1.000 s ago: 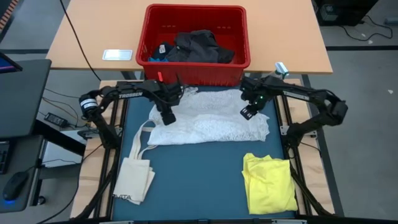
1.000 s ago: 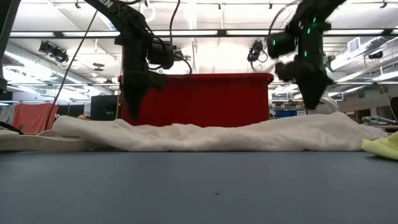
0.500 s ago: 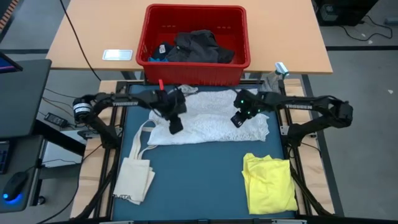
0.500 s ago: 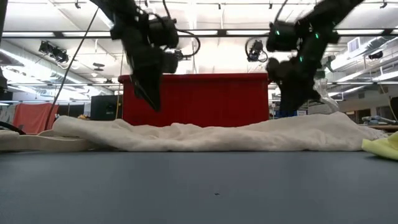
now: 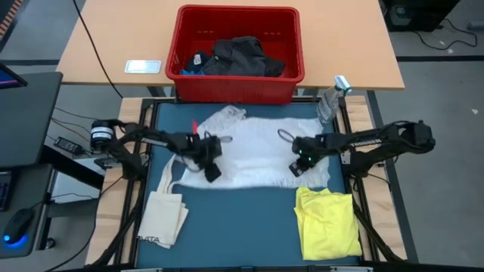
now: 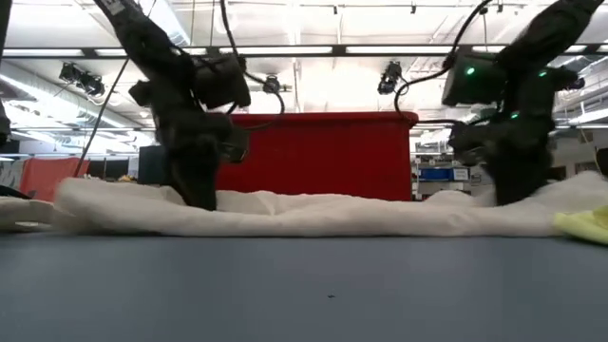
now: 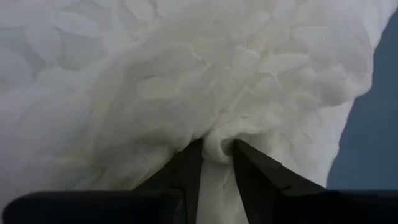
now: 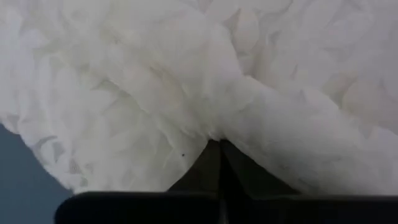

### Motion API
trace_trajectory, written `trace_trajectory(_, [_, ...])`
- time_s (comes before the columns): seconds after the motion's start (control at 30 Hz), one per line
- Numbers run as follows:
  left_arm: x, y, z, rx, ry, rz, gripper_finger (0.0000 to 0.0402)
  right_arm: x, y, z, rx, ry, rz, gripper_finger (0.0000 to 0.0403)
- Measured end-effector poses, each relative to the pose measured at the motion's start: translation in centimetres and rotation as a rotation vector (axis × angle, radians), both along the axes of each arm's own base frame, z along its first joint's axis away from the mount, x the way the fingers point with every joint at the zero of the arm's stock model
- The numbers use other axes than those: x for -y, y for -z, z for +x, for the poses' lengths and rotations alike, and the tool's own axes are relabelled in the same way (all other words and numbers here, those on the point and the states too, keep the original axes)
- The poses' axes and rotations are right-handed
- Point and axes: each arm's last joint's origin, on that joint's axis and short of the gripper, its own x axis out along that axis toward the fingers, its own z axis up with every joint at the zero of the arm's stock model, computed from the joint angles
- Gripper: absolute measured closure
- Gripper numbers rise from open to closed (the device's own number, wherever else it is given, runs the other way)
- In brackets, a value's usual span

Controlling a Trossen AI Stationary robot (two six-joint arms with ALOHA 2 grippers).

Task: Fold laundry
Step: Fold the white cloth

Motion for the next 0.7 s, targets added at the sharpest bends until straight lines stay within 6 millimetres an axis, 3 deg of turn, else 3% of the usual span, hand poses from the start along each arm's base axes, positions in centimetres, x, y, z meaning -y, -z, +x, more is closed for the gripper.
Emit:
trace_trajectory(0.2, [5.9, -1.1, 0.9, -0.02, 0.098, -0.057, 0.0299, -4.0, -2.2, 0.1, 0.04, -0.065, 0.143, 0.039])
trace_trajectory(0.3, [7.1, -2.2, 1.3, -0.05, 0.095, -0.01, 0.0299, -5.0, -3.7, -0.2, 0.058, -0.095, 0.073, 0.0389])
trace_trajectory(0.5, [5.0, -5.7, 2.2, -0.158, 0.085, 0.14, 0.0299, -3.6, -7.0, -0.6, 0.174, -0.128, -0.122, 0.034])
trace_trajectory(0.7, [-0.1, -9.2, 2.8, -0.181, 0.094, 0.261, 0.0299, 0.2, -8.0, -0.1, 0.2, -0.079, -0.24, 0.0264])
